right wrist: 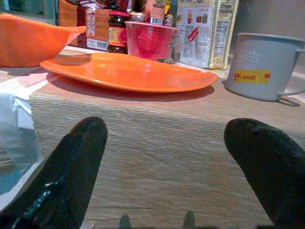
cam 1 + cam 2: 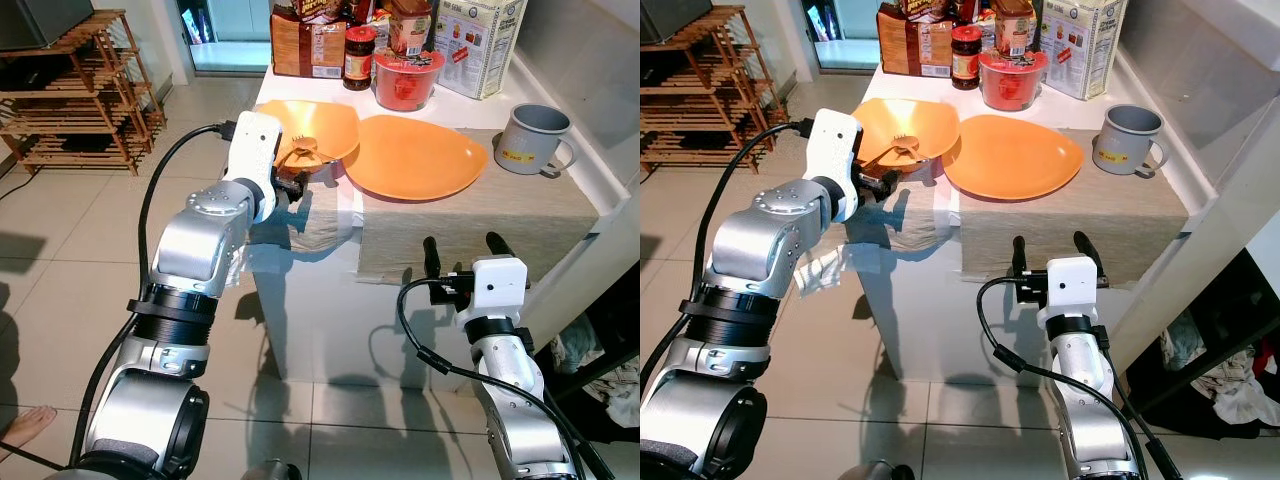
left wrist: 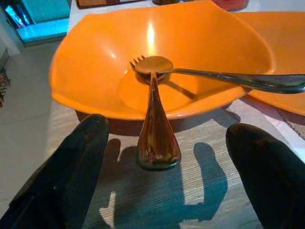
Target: Setting the table
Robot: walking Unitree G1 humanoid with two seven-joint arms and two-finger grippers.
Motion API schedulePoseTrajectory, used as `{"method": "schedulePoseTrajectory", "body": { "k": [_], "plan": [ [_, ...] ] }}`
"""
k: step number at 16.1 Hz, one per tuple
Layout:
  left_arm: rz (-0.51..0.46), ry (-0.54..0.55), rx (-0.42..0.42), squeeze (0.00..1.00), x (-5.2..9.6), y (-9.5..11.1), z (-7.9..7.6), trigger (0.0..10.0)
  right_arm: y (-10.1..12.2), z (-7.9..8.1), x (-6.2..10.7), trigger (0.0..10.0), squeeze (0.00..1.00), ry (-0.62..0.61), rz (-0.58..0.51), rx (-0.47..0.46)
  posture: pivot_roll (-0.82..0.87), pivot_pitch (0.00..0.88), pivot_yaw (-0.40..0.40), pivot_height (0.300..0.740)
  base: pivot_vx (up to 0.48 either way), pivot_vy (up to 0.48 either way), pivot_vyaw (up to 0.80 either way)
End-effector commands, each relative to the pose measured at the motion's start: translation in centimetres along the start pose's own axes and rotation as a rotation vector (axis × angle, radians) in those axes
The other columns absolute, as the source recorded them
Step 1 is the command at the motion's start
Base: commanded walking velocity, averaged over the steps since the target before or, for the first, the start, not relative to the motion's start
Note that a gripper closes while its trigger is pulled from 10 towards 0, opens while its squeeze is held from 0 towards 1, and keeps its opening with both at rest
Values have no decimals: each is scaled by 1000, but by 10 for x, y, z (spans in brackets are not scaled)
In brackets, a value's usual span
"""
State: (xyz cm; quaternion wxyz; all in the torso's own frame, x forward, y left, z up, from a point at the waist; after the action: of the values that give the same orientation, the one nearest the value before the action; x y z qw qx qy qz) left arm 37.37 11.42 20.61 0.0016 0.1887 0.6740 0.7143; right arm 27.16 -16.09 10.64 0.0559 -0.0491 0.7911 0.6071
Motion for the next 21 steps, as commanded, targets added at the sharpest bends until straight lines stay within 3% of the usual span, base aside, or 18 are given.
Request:
{"method": "schedulePoseTrajectory", "body": {
  "k": [1, 2, 3, 21],
  "plan": [
    [3, 10, 9, 0, 0, 2, 2, 8196, 1, 0, 2, 10000, 0, 9, 2, 8, 5, 32, 49, 740, 0, 0, 0],
    [0, 10, 11, 0, 0, 3, 2, 5451, 1, 0, 2, 10000, 0, 10, 2, 8, 5, 31, 49, 740, 0, 0, 0],
    [-4, 9, 16, 0, 0, 3, 2, 0, 1, 0, 2, 10000, 0, 11, 3, 9, 5, 31, 48, 740, 0, 0, 0],
    [-31, -1, 48, 0, 0, 7, -1, 0, -1, 1, 2, 10000, 0, 19, 13, 10, 6, 28, 48, 740, 0, 0, 0]
  ]
}}
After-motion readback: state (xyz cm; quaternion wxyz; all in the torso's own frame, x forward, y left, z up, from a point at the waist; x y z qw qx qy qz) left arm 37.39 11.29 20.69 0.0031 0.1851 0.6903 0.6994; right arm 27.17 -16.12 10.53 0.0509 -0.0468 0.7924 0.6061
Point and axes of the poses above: a point about 5 cm out from each wrist's last joint towards the gripper, its own x axis pointing back from the gripper into the wrist, its own y axis along the axis of the wrist's last joint, z = x × y, the point moved 1 cm from there along -x, pointing out of the wrist towards the gripper, and after that the axes turned 5 degrees about x, right-handed, at the moved point
